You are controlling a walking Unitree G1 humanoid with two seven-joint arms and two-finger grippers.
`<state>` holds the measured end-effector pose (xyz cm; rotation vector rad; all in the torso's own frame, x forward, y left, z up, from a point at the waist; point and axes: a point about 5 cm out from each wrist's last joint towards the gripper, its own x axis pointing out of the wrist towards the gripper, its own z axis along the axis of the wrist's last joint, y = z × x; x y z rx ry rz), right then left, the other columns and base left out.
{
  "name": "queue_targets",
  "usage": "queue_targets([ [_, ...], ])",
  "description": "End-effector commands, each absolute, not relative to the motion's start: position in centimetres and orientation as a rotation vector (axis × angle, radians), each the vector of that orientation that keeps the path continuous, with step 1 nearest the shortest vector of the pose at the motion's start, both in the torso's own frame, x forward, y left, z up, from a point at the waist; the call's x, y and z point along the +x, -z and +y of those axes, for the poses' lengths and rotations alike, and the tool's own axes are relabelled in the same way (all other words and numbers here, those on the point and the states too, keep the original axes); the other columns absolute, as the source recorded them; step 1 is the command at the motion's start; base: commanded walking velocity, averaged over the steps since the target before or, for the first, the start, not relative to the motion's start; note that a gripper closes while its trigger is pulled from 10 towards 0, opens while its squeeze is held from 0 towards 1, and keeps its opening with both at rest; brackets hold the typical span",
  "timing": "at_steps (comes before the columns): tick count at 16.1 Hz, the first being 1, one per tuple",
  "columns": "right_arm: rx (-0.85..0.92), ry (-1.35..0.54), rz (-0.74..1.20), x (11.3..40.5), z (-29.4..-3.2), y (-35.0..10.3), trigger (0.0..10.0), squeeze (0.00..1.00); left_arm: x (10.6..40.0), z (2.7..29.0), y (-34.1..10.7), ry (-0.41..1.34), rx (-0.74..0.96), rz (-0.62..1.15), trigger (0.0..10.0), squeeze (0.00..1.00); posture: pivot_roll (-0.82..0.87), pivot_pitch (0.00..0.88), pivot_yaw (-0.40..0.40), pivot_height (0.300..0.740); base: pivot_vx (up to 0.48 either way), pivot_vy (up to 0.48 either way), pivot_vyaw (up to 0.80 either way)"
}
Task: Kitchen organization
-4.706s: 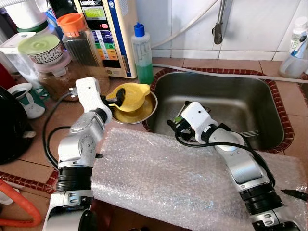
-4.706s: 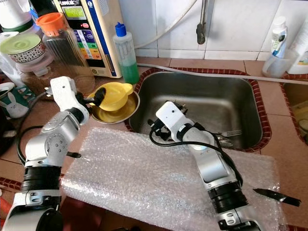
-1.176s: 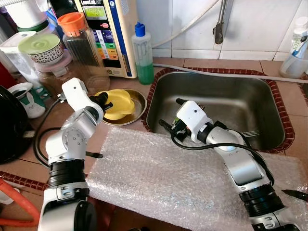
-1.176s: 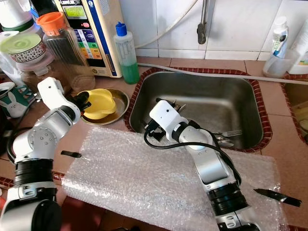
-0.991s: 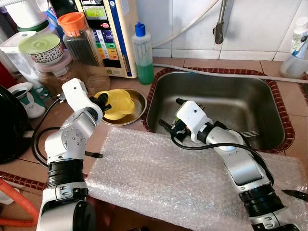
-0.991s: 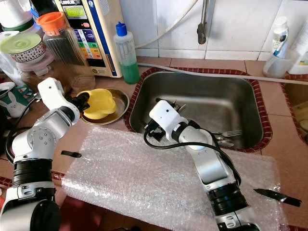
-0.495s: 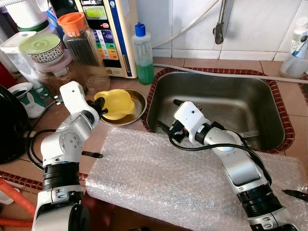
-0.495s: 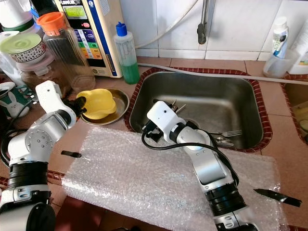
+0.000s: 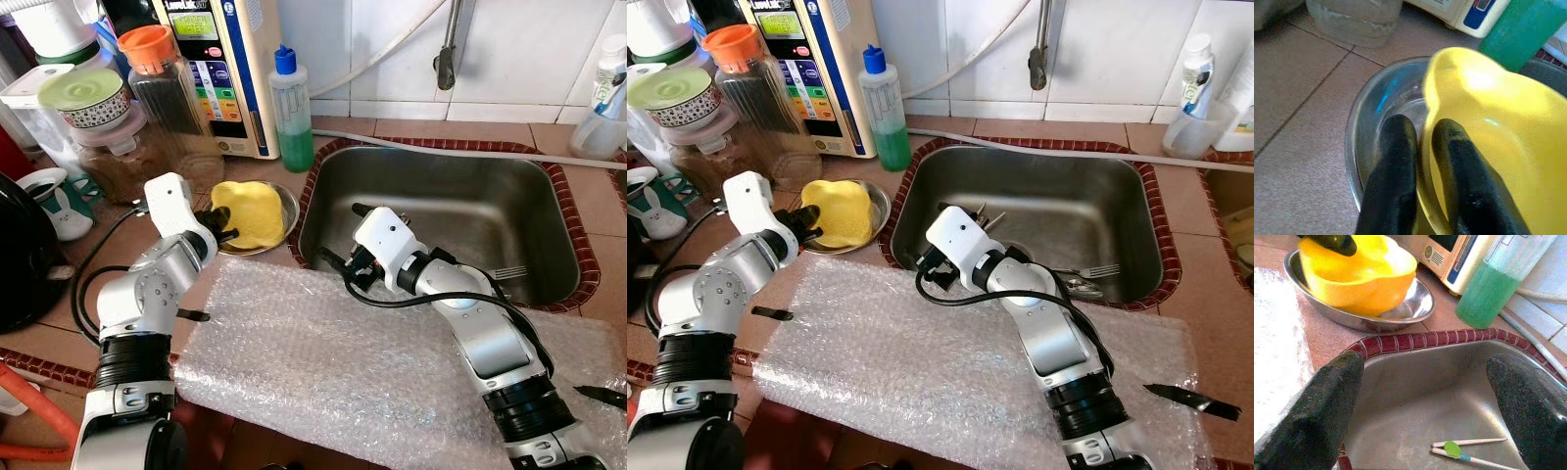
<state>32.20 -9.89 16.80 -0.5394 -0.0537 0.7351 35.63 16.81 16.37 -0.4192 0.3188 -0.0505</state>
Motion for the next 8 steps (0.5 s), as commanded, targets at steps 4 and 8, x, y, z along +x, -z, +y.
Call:
queue_targets([
  [4, -0.544, -0.749, -0.075, 32.1, -9.5, -17.2, 10.0, 0.0, 35.8, 17.1, -16.9, 0.034, -0.412, 0.286, 0.0, 0.0, -0.22, 0.092, 0.164, 0.74, 0.0, 0.0, 0.0],
  [8, -0.528, -0.759, -0.075, 32.1, -9.6, -17.5, 10.0, 0.0, 36.0, 17.2, -17.2, 0.009, -0.409, 0.248, 0.0, 0.0, -0.22, 0.089, 0.16, 0.74, 0.0, 0.0, 0.0],
])
